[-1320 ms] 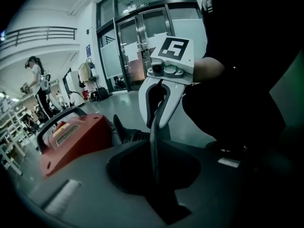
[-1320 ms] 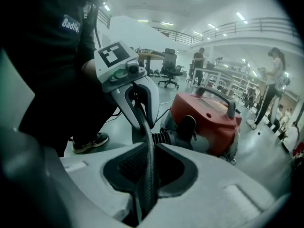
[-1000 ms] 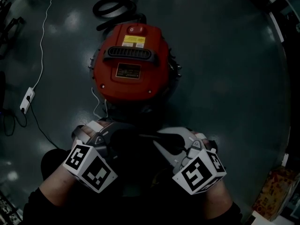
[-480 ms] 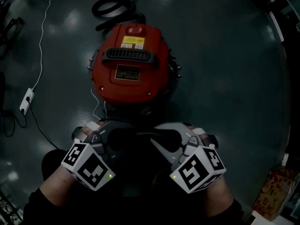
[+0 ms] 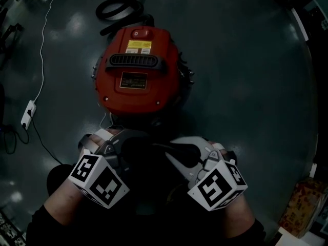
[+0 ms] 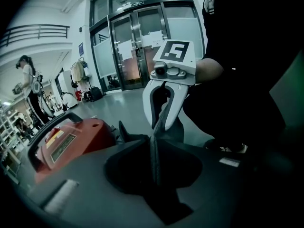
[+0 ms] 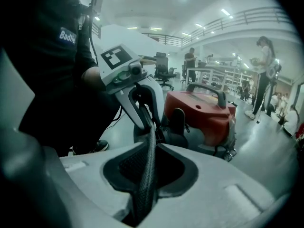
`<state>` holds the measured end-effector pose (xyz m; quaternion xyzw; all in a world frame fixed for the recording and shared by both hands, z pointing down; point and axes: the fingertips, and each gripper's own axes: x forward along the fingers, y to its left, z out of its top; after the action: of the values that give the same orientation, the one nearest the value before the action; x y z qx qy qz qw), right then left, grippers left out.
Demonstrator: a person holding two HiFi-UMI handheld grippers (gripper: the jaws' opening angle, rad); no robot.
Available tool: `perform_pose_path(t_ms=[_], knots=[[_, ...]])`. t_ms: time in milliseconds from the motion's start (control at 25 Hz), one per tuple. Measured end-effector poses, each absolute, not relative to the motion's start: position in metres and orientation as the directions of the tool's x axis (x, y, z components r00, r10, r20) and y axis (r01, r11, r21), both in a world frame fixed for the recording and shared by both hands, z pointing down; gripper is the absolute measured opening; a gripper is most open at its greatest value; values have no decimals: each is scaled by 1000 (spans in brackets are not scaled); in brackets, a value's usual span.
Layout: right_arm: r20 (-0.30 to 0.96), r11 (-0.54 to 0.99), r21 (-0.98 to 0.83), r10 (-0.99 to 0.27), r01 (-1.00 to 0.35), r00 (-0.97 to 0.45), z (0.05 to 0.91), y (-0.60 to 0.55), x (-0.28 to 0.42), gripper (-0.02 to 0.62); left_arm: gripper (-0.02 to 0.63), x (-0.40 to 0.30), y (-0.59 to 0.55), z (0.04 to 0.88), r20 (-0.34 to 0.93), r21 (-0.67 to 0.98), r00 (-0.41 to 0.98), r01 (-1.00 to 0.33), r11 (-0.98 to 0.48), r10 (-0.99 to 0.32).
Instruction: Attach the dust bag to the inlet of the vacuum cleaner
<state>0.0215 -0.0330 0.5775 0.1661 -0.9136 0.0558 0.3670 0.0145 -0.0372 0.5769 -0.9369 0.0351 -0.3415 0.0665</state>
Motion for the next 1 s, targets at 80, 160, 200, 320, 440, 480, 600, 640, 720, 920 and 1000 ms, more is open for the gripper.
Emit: perform_pose_path(t_ms=[80,160,200,320,440,480,600,640,720,920,1000], knots=[[696,942,35,-262,-332,-668,578,-35,21,61,81,14,-37,576,627,-142,771,-32,-989,-115],[706,947,55,-260,-315,-659,578,-38,18,67,77,11,-37,576,617,-138,777,-48,-989,-124],[710,950,63,-259,-307,-655,578,-40,17,71,75,10,-37,576,614,-138,778,-56,-989,-130],[718,955,78,-253,-286,-648,577,-43,14,75,74,6,-37,575,609,-143,779,-77,-987,-149],[717,956,91,-258,-279,-648,575,-44,10,77,75,3,-40,575,608,-156,777,-84,-984,-163],[717,955,97,-263,-281,-646,575,-44,10,77,77,3,-41,575,609,-162,775,-83,-983,-166],[715,946,96,-282,-310,-640,576,-44,13,77,81,6,-43,575,618,-179,769,-67,-982,-165],[712,943,90,-287,-321,-641,577,-44,15,77,81,8,-44,575,620,-183,768,-61,-981,-163],[705,938,84,-295,-337,-645,577,-44,17,77,81,12,-43,575,620,-187,768,-52,-981,-159],[714,938,114,-307,-328,-630,578,-45,18,78,83,12,-43,576,615,-198,769,-63,-978,-174],[723,942,125,-302,-312,-621,578,-45,17,78,80,11,-43,576,614,-197,769,-68,-978,-178]])
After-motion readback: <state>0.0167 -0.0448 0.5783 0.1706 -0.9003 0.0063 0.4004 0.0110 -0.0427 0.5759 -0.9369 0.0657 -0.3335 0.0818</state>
